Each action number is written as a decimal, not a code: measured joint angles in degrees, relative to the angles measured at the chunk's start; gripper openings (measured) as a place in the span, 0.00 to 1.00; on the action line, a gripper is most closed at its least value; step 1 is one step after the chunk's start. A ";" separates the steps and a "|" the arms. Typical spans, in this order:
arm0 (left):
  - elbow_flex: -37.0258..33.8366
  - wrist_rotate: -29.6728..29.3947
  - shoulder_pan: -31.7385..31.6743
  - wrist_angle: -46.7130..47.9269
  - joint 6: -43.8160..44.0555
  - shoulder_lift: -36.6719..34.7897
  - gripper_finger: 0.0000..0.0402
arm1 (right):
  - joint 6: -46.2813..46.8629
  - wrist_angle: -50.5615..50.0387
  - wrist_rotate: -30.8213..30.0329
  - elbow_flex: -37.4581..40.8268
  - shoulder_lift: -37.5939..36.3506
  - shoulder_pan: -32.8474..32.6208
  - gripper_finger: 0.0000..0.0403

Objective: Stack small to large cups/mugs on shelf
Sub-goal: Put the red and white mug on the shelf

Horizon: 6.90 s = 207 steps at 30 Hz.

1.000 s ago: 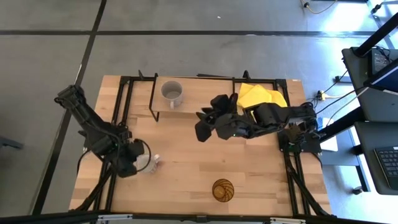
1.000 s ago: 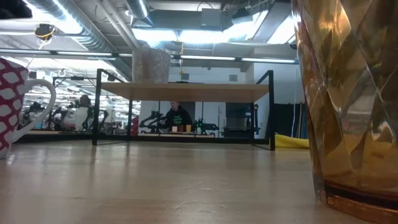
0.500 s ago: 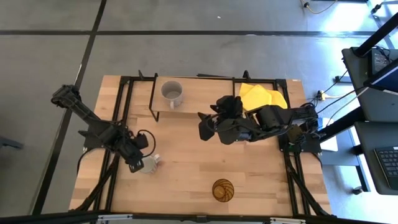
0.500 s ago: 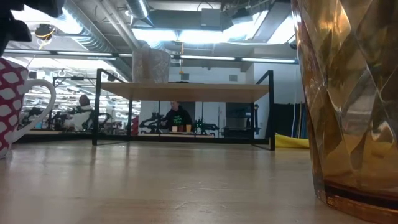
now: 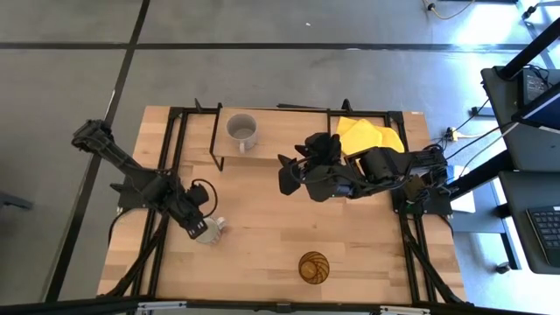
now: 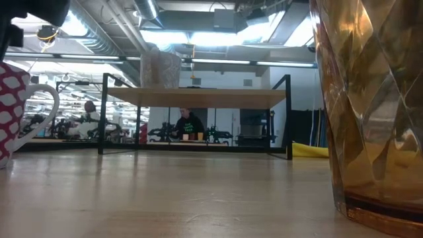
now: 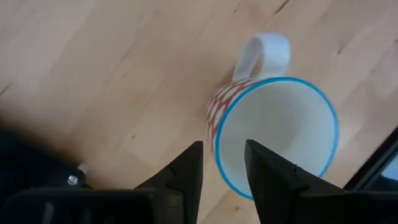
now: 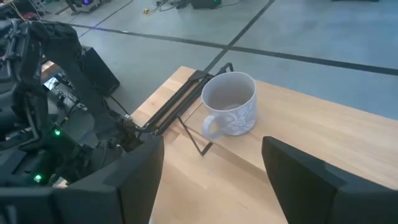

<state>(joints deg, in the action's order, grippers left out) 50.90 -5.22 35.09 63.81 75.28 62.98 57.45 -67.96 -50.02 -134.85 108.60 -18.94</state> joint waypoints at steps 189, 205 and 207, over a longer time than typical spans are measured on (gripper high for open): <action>7.31 -1.25 23.51 8.50 52.21 14.34 0.10 | -12.68 24.88 13.99 15.56 0.09 0.35 0.68; 0.69 -1.61 23.51 -2.36 52.20 14.34 0.10 | -12.72 24.83 14.19 15.56 0.09 -0.83 0.68; 0.69 -1.64 23.51 -2.31 51.88 14.32 0.10 | -12.72 24.83 14.19 15.56 0.09 -0.83 0.68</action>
<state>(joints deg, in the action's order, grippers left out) 51.59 -6.85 58.61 61.49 127.15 77.30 44.73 -43.13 -35.83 -119.28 108.68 -19.77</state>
